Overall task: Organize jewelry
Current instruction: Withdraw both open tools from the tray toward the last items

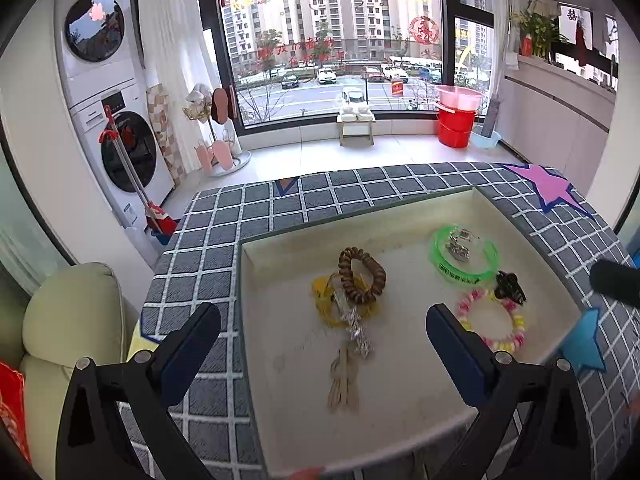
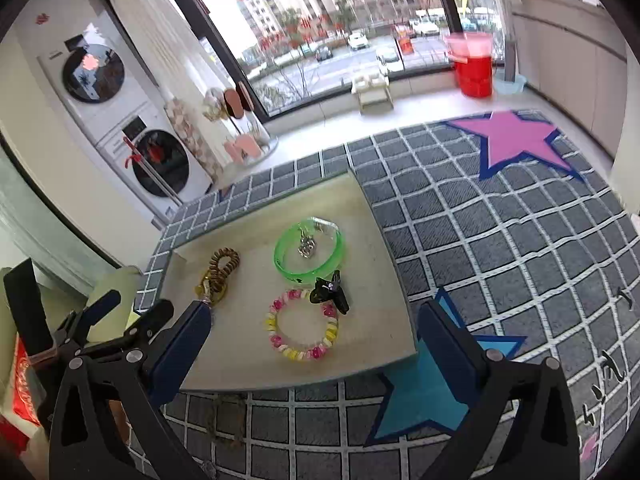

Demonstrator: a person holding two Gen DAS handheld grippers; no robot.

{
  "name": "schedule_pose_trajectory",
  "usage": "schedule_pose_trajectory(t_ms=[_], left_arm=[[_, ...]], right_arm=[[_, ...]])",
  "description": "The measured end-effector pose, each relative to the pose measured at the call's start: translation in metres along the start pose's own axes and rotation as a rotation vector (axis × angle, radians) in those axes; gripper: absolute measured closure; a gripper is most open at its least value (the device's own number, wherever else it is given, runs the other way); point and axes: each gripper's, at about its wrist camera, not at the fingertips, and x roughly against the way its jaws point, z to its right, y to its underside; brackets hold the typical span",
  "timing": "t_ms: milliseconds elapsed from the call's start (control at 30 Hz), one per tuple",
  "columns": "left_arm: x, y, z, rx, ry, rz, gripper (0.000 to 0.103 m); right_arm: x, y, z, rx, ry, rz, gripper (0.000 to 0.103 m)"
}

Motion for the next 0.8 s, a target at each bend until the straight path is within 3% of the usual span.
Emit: schedule_pose_trajectory(t_ms=[233,433,800], left_arm=[[0.026,0.018,-0.006,0.014,0.039,-0.014,0.0],[0.048,0.048,-0.005,0.033,0.134,-0.077,0.0],[0.063,0.104,0.011,0.069,0.144,-0.176,0.0]], right_arm=[[0.025,0.014,-0.002,-0.015,-0.013,-0.011,0.0],[0.034,0.038,-0.008,0.003,-0.016,-0.069,0.0],[0.026,0.078,-0.006,0.002,-0.004,-0.208,0.0]])
